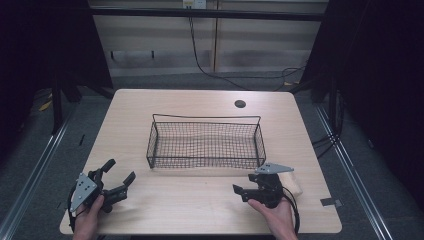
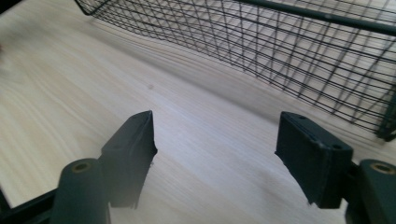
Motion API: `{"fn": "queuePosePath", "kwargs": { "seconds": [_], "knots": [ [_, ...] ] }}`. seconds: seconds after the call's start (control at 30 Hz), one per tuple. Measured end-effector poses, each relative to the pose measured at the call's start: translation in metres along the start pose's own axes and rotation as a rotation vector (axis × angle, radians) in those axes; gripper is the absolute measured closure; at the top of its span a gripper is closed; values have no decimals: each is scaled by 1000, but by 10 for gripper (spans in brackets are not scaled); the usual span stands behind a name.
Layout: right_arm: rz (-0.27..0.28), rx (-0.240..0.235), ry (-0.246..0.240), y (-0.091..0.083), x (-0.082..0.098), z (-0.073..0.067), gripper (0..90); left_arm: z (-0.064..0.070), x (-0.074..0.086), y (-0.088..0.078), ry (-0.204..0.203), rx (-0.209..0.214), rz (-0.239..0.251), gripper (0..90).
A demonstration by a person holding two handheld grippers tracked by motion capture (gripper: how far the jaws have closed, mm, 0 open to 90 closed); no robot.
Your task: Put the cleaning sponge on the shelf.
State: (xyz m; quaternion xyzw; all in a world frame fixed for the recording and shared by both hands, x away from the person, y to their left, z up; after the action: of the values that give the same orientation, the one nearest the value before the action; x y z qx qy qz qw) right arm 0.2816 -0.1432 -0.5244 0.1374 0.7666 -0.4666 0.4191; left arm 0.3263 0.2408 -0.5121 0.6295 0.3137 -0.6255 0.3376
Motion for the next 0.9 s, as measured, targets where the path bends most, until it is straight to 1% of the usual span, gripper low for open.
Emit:
{"fn": "queuePosePath", "kwargs": {
  "seconds": [0.03, 0.1, 0.13, 0.17, 0.2, 0.23, 0.3, 0.33, 0.37, 0.4, 0.43, 0.5, 0.53, 0.57, 0.6, 0.63, 0.67, 0.7, 0.73, 0.8, 0.83, 0.9],
  "knots": [
    [0, 0, 0, 0, 0, 0, 285, 0, 0, 0, 0, 0, 1, 157],
    [14, -25, 7, -3, -3, -4, 326, 0, 0, 0, -3, -4, 4, 157],
    [14, -25, 7, -3, -3, -4, 326, 0, 0, 0, -3, -4, 4, 157],
    [21, -38, 12, -4, -5, -5, 346, 0, 0, 0, -3, -4, 4, 157],
    [20, -52, 25, -5, -6, -6, 348, 0, 0, 0, -3, -5, 5, 157],
    [17, -71, 48, -6, -6, -7, 363, 0, 0, 0, -3, -4, 5, 157],
    [12, -77, 55, -7, -6, -7, 367, 0, 0, 0, -4, -5, 4, 157],
    [3, -80, 48, -7, -6, -7, 392, 0, 0, 0, -3, -5, 4, 157],
    [-8, -80, 30, -8, -6, -9, 415, 0, 0, 0, -4, -4, 5, 157],
    [-8, -80, 30, -8, -6, -9, 415, 0, 0, 0, -4, -5, 5, 157],
    [-11, -88, 20, -10, -8, -11, 438, 0, 0, 0, -4, -4, 5, 157],
    [-19, -96, 18, -10, -8, -12, 439, 0, 0, 0, -3, -4, 5, 157],
    [-23, -86, 17, -12, -9, -12, 439, 0, 0, 0, -3, -4, 5, 157],
    [-16, -85, 32, -14, -11, -13, 460, 0, 0, 0, -3, -4, 5, 157],
    [-21, -95, 46, -15, -11, -14, 464, 0, 0, 0, -3, -5, 5, 157],
    [-21, -95, 46, -15, -11, -14, 464, 0, 0, 0, -3, -5, 5, 157],
    [-33, -90, 56, -17, -10, -14, 466, 0, 0, 0, -3, -4, 4, 157],
    [-59, -95, 57, -18, -9, -13, 430, 0, 0, 0, -4, -4, 4, 157],
    [-59, -95, 57, -18, -9, -13, 430, 0, 0, 0, -4, -4, 4, 157],
    [-90, -101, 71, -19, -7, -11, 348, 0, 0, 0, -3, -4, 3, 157],
    [-120, -99, 81, -20, -6, -8, 313, 0, 0, 0, -4, -3, 4, 157],
    [-119, -105, 90, -23, -8, -7, 301, 0, 0, 0, -5, -3, 3, 157]
  ]
}}
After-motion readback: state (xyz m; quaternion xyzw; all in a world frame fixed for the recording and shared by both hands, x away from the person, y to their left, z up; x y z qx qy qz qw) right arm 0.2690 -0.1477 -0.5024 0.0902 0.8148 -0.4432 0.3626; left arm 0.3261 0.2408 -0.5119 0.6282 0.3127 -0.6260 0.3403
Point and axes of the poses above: each handheld gripper's, and its own axes: y roughly forward along the jaws, x roughly out of its underside, z roughly to its right, the point moved 9 cm from there along y, roughly forward along the jaws, and after that the axes turned 3 degrees about z, right-handed, at the moved point
